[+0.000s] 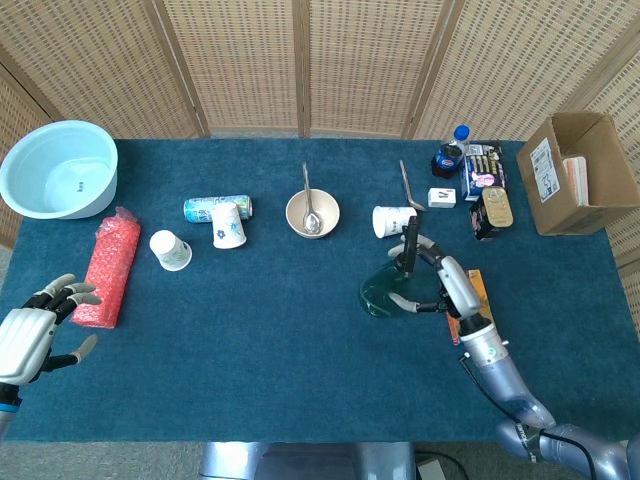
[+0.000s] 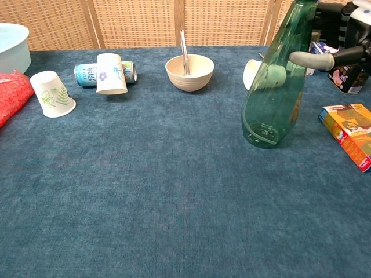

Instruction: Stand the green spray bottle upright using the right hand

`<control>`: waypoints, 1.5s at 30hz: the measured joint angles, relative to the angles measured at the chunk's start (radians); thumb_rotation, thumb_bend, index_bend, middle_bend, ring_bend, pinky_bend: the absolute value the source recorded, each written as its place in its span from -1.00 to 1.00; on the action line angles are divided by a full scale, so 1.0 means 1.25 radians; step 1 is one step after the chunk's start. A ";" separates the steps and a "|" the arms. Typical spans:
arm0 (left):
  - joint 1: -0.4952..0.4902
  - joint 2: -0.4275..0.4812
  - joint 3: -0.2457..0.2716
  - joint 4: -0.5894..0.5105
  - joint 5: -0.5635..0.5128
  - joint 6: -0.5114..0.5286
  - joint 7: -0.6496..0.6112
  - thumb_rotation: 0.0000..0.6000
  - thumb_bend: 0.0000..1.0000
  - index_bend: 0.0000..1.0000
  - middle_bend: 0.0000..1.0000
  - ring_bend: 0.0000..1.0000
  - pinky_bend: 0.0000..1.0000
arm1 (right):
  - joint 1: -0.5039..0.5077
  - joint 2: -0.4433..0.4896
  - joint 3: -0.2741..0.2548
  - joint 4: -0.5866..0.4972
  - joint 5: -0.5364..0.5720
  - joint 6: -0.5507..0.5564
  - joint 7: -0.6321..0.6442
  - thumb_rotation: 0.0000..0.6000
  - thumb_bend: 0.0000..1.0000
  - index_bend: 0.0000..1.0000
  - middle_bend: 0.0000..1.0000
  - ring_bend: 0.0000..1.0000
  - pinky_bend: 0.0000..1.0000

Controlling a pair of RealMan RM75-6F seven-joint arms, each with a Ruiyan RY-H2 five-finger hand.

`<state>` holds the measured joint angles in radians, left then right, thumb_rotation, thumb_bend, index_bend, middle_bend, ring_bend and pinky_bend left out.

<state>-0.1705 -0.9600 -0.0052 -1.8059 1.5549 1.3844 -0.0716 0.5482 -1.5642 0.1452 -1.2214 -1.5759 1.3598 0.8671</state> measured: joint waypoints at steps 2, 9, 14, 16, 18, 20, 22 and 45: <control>0.000 0.000 0.000 0.001 0.001 0.000 -0.001 1.00 -0.27 -0.35 -0.47 -0.71 -0.52 | 0.001 0.002 -0.001 -0.004 -0.001 -0.001 -0.008 0.87 -0.47 -0.39 -0.31 -0.68 -0.70; 0.001 0.000 0.003 0.004 0.002 0.001 -0.005 1.00 -0.27 -0.35 -0.47 -0.71 -0.52 | 0.004 0.009 0.000 -0.014 0.005 -0.014 -0.022 0.72 -0.46 -0.44 -0.34 -0.71 -0.73; 0.002 -0.001 0.003 0.006 0.003 0.002 -0.008 1.00 -0.27 -0.35 -0.47 -0.71 -0.53 | 0.006 0.017 0.001 -0.022 0.011 -0.024 -0.023 0.61 -0.46 -0.50 -0.37 -0.73 -0.75; 0.002 -0.001 0.003 0.007 0.003 0.002 -0.008 1.00 -0.27 -0.35 -0.47 -0.72 -0.53 | 0.006 0.021 0.001 -0.024 0.012 -0.027 -0.024 0.57 -0.45 -0.51 -0.38 -0.74 -0.75; 0.002 -0.002 0.003 0.008 0.003 0.002 -0.008 1.00 -0.27 -0.35 -0.47 -0.72 -0.53 | 0.006 0.024 0.001 -0.025 0.015 -0.029 -0.024 0.57 -0.45 -0.51 -0.38 -0.74 -0.75; 0.001 -0.002 0.003 0.008 0.003 0.001 -0.007 1.00 -0.27 -0.35 -0.47 -0.72 -0.53 | 0.005 0.028 0.001 -0.027 0.016 -0.030 -0.023 0.56 -0.45 -0.51 -0.38 -0.74 -0.75; 0.000 -0.003 0.003 0.008 0.002 -0.001 -0.006 1.00 -0.27 -0.35 -0.47 -0.72 -0.53 | 0.002 0.034 0.001 -0.028 0.018 -0.029 -0.020 0.54 -0.45 -0.51 -0.38 -0.74 -0.75; 0.020 -0.038 -0.003 0.016 -0.063 0.008 0.028 1.00 -0.27 -0.32 -0.44 -0.67 -0.49 | -0.129 0.239 -0.056 -0.013 0.068 -0.017 -0.024 0.94 -0.41 -0.29 -0.32 -0.65 -0.73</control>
<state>-0.1452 -1.0071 -0.0093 -1.7856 1.4762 1.3948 -0.0365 0.3874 -1.2658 0.0750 -1.2378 -1.4913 1.3387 0.8374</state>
